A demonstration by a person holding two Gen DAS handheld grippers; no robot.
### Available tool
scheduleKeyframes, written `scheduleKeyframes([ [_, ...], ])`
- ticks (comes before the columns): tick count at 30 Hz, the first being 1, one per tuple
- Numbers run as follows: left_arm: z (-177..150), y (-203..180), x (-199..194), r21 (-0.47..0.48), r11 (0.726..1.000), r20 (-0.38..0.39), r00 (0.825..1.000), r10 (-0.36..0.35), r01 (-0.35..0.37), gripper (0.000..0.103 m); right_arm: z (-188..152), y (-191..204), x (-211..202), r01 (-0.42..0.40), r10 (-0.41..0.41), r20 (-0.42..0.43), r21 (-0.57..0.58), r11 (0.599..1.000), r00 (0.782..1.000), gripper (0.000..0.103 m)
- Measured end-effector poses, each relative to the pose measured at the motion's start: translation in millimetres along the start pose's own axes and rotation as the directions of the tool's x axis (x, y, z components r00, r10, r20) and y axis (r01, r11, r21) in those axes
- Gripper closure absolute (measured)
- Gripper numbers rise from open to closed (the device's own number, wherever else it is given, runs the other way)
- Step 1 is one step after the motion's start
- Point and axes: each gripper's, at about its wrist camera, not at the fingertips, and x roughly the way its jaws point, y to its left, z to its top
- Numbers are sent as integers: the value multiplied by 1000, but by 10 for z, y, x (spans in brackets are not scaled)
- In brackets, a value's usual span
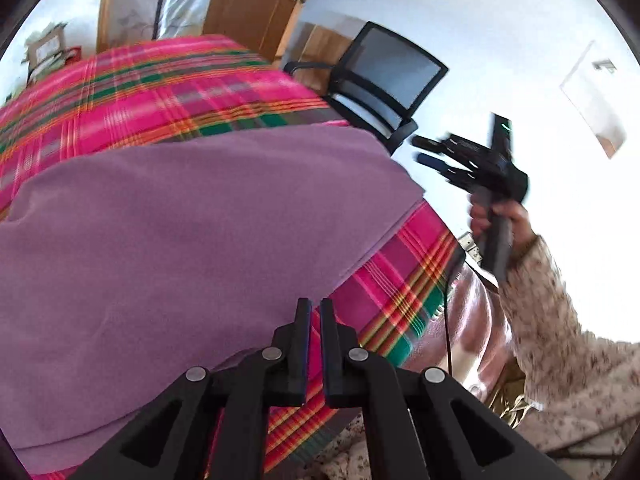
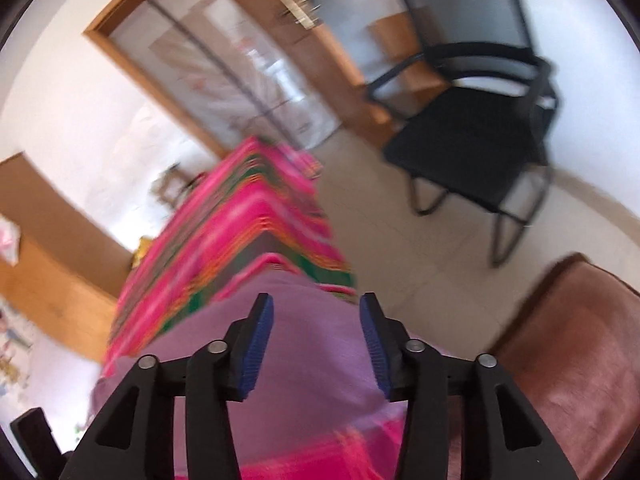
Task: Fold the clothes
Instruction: 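Lower the edge onto the bed with the right gripper and release it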
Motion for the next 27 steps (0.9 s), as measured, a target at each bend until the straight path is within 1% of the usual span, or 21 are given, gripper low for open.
scheduleKeyframes([
  [2, -6, 17, -36, 4, 1000, 7, 1000, 1, -1, 100, 76, 66, 155, -48, 46, -53, -23, 999, 997, 49],
  [3, 1, 37, -39, 1, 1000, 11, 1000, 7, -7, 100, 98, 87, 225, -59, 56, -72, -28, 998, 996, 49],
  [5, 29, 122, 0, -20, 1000, 12, 1000, 22, -21, 100, 126, 108, 353, -66, 62, -103, -34, 997, 993, 49],
  [7, 29, 190, 56, -37, 999, -4, 1000, 28, -28, 100, 117, 105, 447, -68, 63, -132, -32, 997, 989, 51],
  [8, 31, 223, 94, -46, 998, -18, 999, 28, -29, 100, 106, 110, 474, -64, 58, -140, -41, 997, 988, 62],
  [9, 30, 244, 114, -52, 998, -28, 999, 32, -33, 100, 99, 115, 495, -56, 48, -145, -49, 997, 988, 78],
  [12, 29, 300, 156, -64, 997, -46, 999, 29, -32, 100, 114, 99, 536, -63, 57, -146, -39, 997, 988, 86],
  [14, 19, 321, 168, -64, 997, -51, 998, 29, -32, 100, 110, 140, 542, -59, 51, -140, -53, 997, 989, 88],
  [16, 6, 339, 197, -69, 997, -58, 998, 24, -28, 100, 118, 162, 523, -41, 34, -120, -57, 998, 992, 92],
  [17, -1, 349, 217, -72, 997, -64, 998, 19, -24, 100, 124, 172, 510, -30, 24, -108, -57, 998, 994, 97],
  [18, -9, 360, 240, -75, 997, -71, 997, 20, -25, 100, 137, 187, 488, -12, 7, -90, -61, 998, 996, 100],
  [20, -26, 379, 288, -81, 996, -81, 997, 18, -24, 100, 173, 230, 421, 33, -35, -36, -78, 996, 999, 102],
  [21, -35, 387, 299, -84, 996, -83, 996, 15, -22, 100, 184, 245, 405, 52, -54, -23, -83, 995, 998, 102],
  [23, -55, 409, 311, -93, 996, -83, 996, 6, -14, 100, 185, 257, 431, 86, -90, -34, -92, 992, 995, 102],
  [25, -73, 433, 311, -104, 995, -80, 997, -5, -4, 100, 146, 277, 495, 137, -145, -56, -118, 983, 988, 102],
  [26, -76, 430, 299, -102, 995, -77, 997, -5, -3, 100, 124, 291, 494, 163, -170, -49, -123, 979, 984, 101],
  [27, -83, 420, 279, -96, 995, -74, 997, 0, -7, 100, 105, 316, 489, 170, -177, -45, -125, 977, 983, 99],
])
